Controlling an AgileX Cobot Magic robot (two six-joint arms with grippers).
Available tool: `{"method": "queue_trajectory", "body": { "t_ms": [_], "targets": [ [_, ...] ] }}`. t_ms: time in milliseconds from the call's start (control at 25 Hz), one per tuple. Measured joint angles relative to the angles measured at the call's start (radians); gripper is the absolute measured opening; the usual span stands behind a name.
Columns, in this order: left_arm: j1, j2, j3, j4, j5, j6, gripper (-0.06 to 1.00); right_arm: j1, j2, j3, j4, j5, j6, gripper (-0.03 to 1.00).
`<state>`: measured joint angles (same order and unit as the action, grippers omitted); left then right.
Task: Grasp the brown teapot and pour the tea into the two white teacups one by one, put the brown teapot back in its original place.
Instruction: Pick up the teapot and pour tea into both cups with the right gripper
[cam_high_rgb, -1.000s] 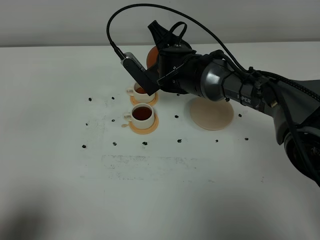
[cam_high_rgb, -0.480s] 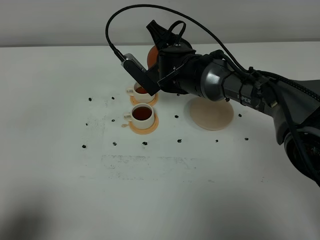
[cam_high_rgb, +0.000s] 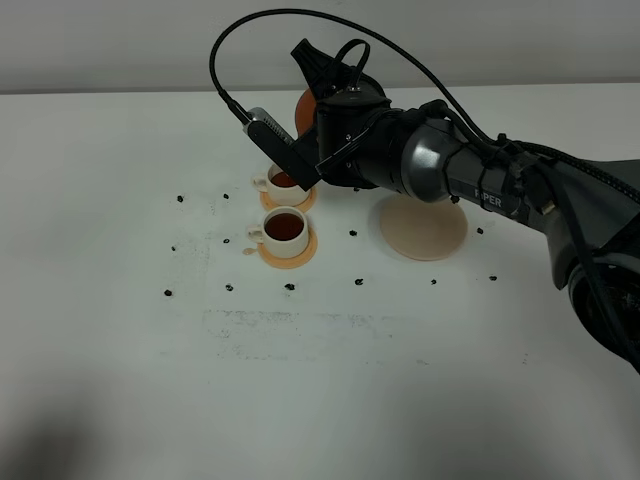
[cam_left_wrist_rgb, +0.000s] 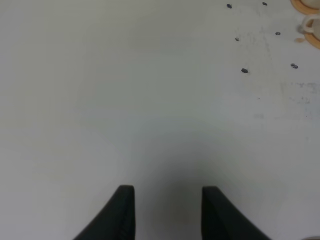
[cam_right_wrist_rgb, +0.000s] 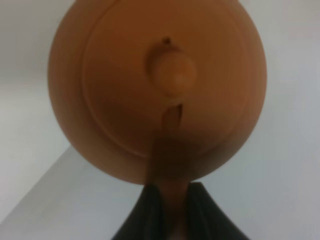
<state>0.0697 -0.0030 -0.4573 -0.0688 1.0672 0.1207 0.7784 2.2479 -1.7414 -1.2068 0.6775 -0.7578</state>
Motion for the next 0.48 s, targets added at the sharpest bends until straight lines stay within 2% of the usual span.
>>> {"method": "queue_trajectory", "body": {
  "t_ms": [480],
  "targets": [
    [0.000, 0.000, 0.000, 0.000, 0.000, 0.000, 0.35, 0.009, 0.019, 0.000, -0.016, 0.002, -0.004, 0.12]
  ]
}}
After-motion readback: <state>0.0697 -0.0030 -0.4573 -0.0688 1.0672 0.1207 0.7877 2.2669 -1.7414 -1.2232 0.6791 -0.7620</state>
